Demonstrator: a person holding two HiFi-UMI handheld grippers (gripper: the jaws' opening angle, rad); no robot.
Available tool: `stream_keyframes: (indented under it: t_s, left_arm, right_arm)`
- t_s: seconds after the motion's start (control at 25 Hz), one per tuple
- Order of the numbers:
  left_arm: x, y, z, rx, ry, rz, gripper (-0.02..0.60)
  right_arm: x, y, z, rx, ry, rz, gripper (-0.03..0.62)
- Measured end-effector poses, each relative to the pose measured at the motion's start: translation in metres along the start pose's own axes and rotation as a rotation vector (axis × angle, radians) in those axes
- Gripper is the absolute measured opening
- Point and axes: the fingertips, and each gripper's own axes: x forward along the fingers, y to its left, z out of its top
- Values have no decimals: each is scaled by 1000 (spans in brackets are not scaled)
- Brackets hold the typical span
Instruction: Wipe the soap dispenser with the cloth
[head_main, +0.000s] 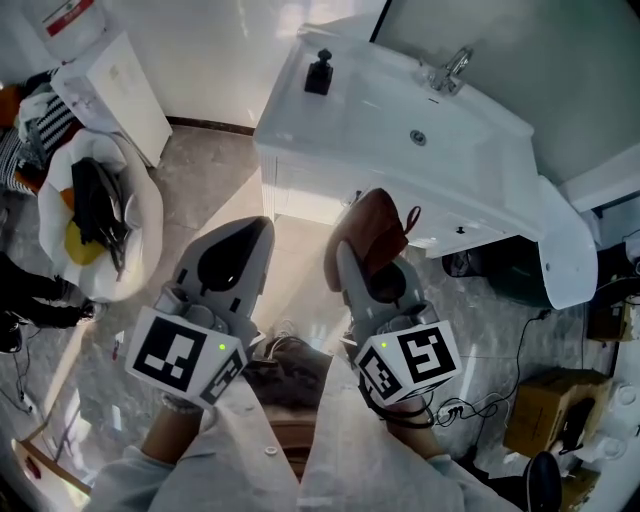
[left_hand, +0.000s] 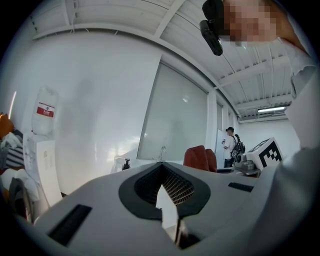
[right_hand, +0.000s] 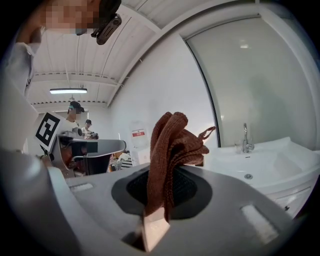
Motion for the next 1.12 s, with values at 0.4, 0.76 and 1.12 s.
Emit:
stream_keyframes:
  t_s: [0.4, 0.76, 1.12]
  left_arm:
    - [33, -3, 4, 9, -6, 6, 4]
    - [35, -3, 8, 3, -18, 17, 3]
    - [37, -4, 9, 3, -27, 2, 3]
  right_arm:
    - [11, -28, 12, -5, -24, 4, 55]
    - [11, -32, 11, -10, -15, 11, 55]
    - [10, -34, 13, -15, -21, -4, 55]
